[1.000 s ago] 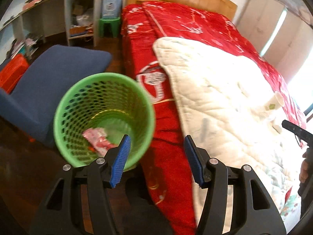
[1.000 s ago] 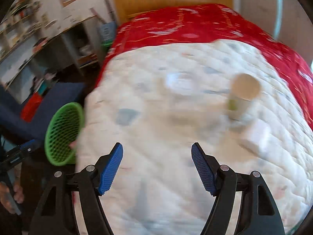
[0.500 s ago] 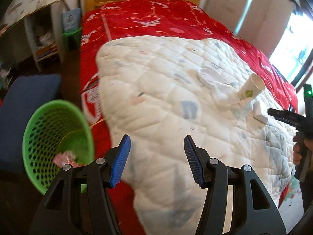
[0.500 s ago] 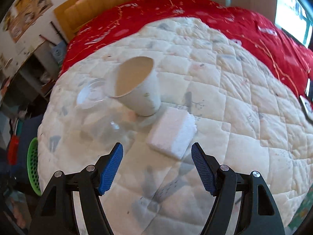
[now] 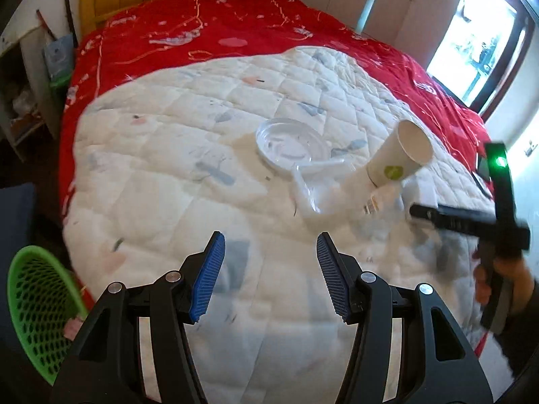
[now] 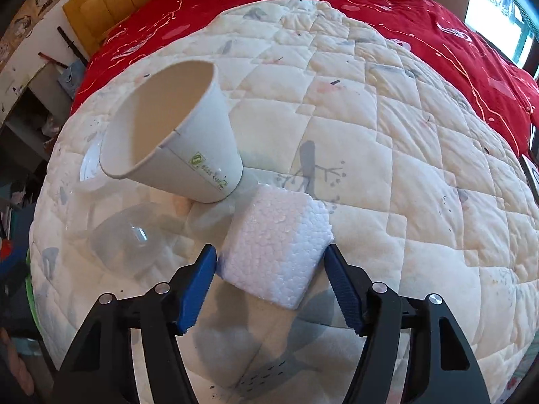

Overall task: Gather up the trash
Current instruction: 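Grasp the clear rectangular container with the left tool while the right tool grasps the white foam block, then carry the container and foam block over the wastebasket and open both tools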

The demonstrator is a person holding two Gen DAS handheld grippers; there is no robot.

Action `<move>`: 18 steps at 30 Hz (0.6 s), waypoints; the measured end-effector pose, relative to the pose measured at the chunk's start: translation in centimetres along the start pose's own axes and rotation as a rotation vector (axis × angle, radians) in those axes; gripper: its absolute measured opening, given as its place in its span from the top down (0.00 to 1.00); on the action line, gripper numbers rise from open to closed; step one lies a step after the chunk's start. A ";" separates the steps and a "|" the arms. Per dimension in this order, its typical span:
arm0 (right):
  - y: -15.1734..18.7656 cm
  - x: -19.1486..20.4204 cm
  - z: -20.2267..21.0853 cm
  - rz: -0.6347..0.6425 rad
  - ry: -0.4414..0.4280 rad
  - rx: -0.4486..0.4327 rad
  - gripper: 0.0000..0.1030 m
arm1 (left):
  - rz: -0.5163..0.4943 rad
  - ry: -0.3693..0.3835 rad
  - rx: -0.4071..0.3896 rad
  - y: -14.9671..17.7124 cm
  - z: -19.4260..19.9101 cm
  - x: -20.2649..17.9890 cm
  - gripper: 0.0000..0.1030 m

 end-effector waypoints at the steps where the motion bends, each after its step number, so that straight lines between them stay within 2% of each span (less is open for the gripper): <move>1: 0.0 0.0 0.0 0.008 -0.001 -0.002 0.38 | 0.005 0.012 0.004 -0.3 -0.4 -0.1 0.45; 5: -0.2 -0.2 0.0 0.022 -0.016 -0.001 0.38 | 0.023 0.032 0.034 -1.5 -2.9 -1.1 0.49; 9: -0.1 -0.1 0.1 0.035 -0.021 0.002 0.38 | 0.018 0.010 0.067 -2.2 -5.1 -1.6 0.51; 12: -0.1 0.0 0.0 0.044 -0.021 0.003 0.38 | 0.042 0.023 0.093 -2.4 -6.4 -1.6 0.54; 15: -0.1 0.0 -0.2 0.051 -0.020 0.010 0.38 | 0.059 0.036 0.117 -2.3 -7.6 -1.8 0.62; 16: -0.1 0.0 -0.2 0.052 -0.020 0.010 0.38 | 0.056 0.033 0.126 -2.2 -7.9 -1.9 0.68; 17: -0.1 0.0 -0.2 0.055 -0.019 0.008 0.38 | 0.054 0.029 0.131 -2.1 -8.1 -2.0 0.79; 18: -0.1 0.1 -0.1 0.058 -0.019 0.004 0.38 | 0.057 0.026 0.138 -1.9 -8.3 -2.0 0.84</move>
Point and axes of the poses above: each gripper's, at about its wrist camera, not at the fingertips, and z roughly against the way its jaws point, x to its left, y to its underside, the point moved 5 cm from there along -z, roughly the way its jaws point, and after that the axes turned 8 degrees about -x, right-handed, at the moved point
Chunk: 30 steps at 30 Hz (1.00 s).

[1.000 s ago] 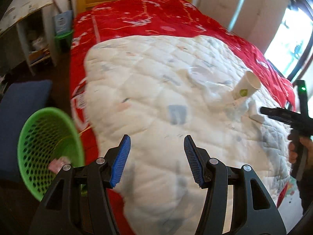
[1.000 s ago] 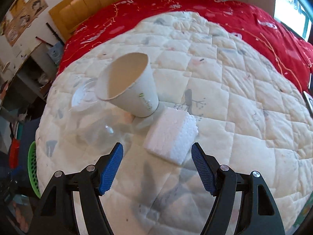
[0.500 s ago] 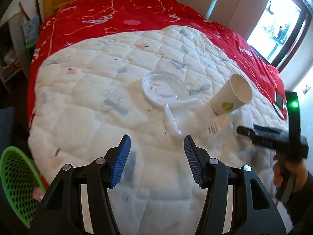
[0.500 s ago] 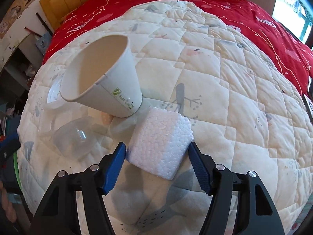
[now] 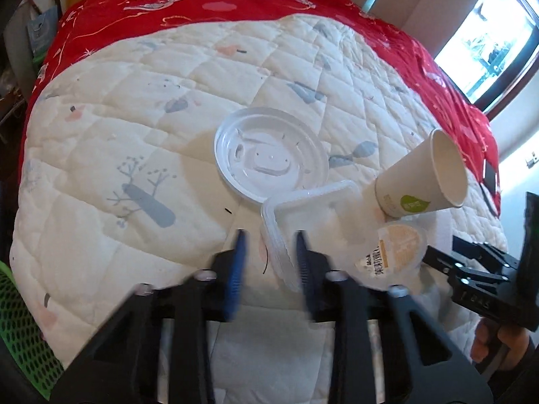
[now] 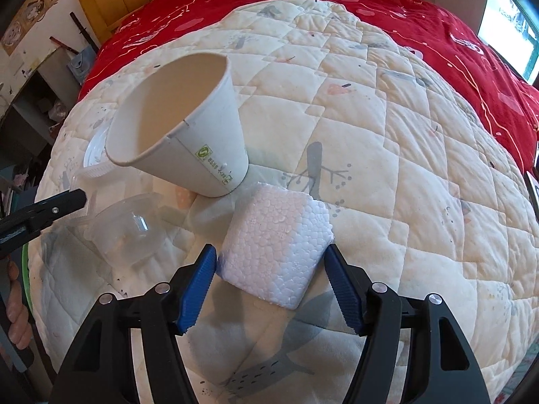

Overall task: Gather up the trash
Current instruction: 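Carry the container and foam block over the wastebasket and open both tools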

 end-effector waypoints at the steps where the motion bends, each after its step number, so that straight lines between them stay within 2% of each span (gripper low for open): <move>1: 0.0 0.0 0.2 0.000 -0.001 -0.006 0.39 | 0.010 0.001 0.002 0.2 0.0 0.0 0.90; 4: 0.2 0.2 1.0 -0.001 -0.019 -0.024 0.39 | 0.009 -0.001 -0.014 0.5 0.6 -0.1 0.95; 10: 0.6 1.6 3.8 0.014 -0.050 -0.060 0.39 | 0.035 -0.014 -0.066 1.3 4.0 1.1 0.95; 18: 1.9 5.9 7.8 0.058 -0.138 -0.092 0.39 | 0.114 -0.046 -0.156 3.8 11.2 5.3 0.95; 25: 3.4 11.8 10.5 0.137 -0.226 -0.110 0.39 | 0.166 -0.159 -0.229 7.0 17.6 11.0 0.95; 30: 4.7 16.6 11.4 0.188 -0.292 -0.106 0.39 | 0.245 -0.247 -0.264 9.8 22.0 16.5 0.95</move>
Point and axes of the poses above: each gripper's, at about its wrist camera, not at the fingertips, and z roughly against the way its jaws point, x to its left, y to its underside, the point moved 5 cm from there along -z, roughly the way its jaws point, and after that the axes turned 8 degrees about -x, right-handed, at the moved point
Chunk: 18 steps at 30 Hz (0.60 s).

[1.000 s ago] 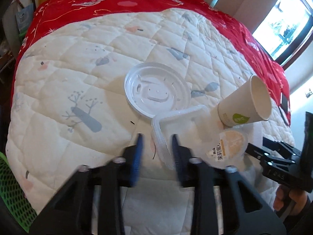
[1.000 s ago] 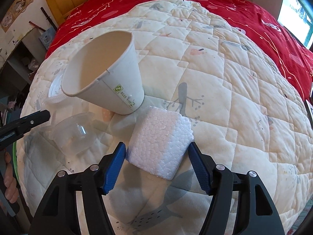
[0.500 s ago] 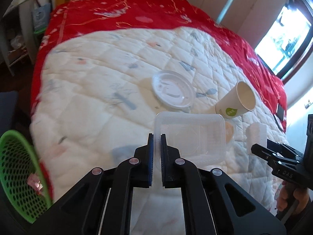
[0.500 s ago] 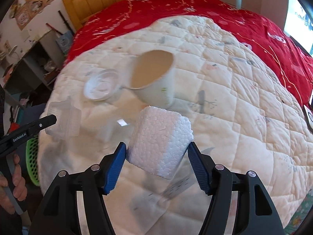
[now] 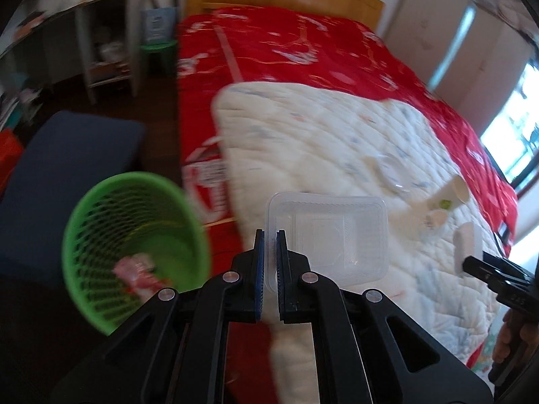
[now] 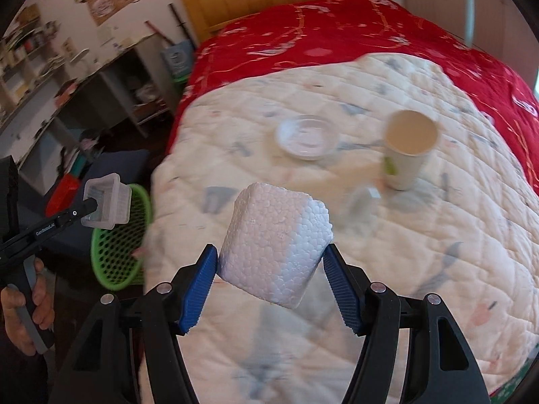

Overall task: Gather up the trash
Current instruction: 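Carry the container and foam block over the wastebasket and open both tools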

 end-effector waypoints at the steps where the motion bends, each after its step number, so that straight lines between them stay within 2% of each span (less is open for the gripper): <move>1: 0.0 0.9 -0.2 0.008 -0.012 0.003 0.39 | 0.012 -0.015 -0.004 0.1 0.5 1.2 0.95; 4: 0.3 3.6 -0.7 0.037 -0.048 0.015 0.39 | 0.051 -0.088 -0.008 0.8 1.5 5.8 0.95; 9: 0.3 7.5 -1.4 0.086 -0.088 0.025 0.39 | 0.103 -0.178 0.010 2.1 1.9 11.4 0.95; 18: -0.1 11.9 -2.4 0.137 -0.128 0.039 0.39 | 0.178 -0.255 0.076 4.1 0.2 16.9 0.94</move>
Point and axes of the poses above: each gripper's, at about its wrist camera, not at the fingertips, and z roughly against the way its jaws point, x to its left, y to its underside, the point moved 5 cm from there along -z, roughly the way its jaws point, and after that the axes turned 8 degrees about -x, right-handed, at the moved point
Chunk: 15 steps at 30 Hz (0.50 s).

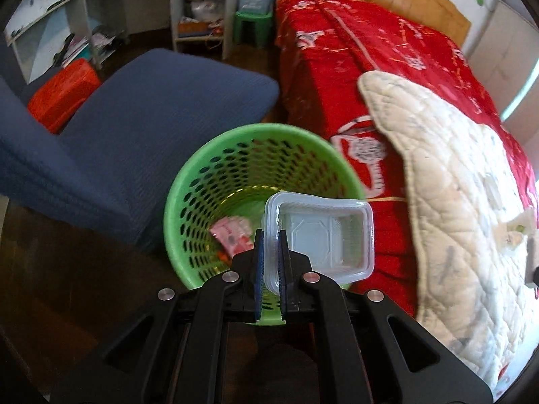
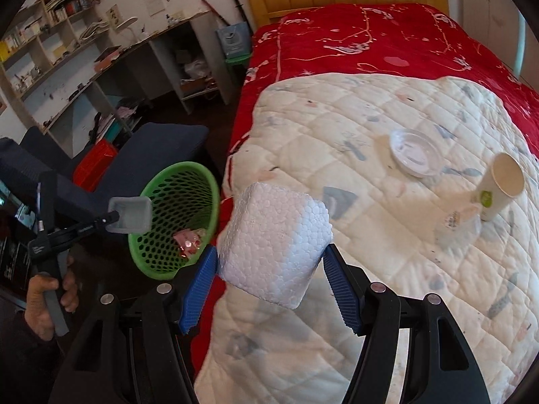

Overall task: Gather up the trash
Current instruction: 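Carry the container and foam block over the wastebasket and open both tools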

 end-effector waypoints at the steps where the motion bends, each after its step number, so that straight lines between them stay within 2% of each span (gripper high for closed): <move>1: 0.0 0.3 -0.1 0.003 -0.002 0.002 0.39 | 0.005 0.005 0.004 0.1 -0.3 0.2 0.93; 3: 0.0 0.9 -0.4 0.009 -0.009 0.007 0.39 | 0.012 0.007 0.015 0.3 -0.8 0.6 0.92; 7: -0.1 2.0 -1.1 0.021 -0.024 0.016 0.39 | 0.032 -0.003 0.019 0.6 -1.5 1.5 0.69; 8: -0.1 2.4 -1.3 0.025 -0.027 0.016 0.39 | 0.039 -0.002 0.011 0.6 -1.4 1.8 0.66; 15: -0.5 5.0 -2.6 0.046 -0.074 0.029 0.39 | 0.059 -0.013 -0.005 1.1 -0.2 3.2 0.63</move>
Point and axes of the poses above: each gripper's, at about its wrist camera, not at the fingertips, and z roughly against the way its jaws point, x to its left, y to its underside, the point moved 5 cm from there along -z, roughly the way its jaws point, and after that the axes turned 8 degrees about -x, right-handed, at the moved point
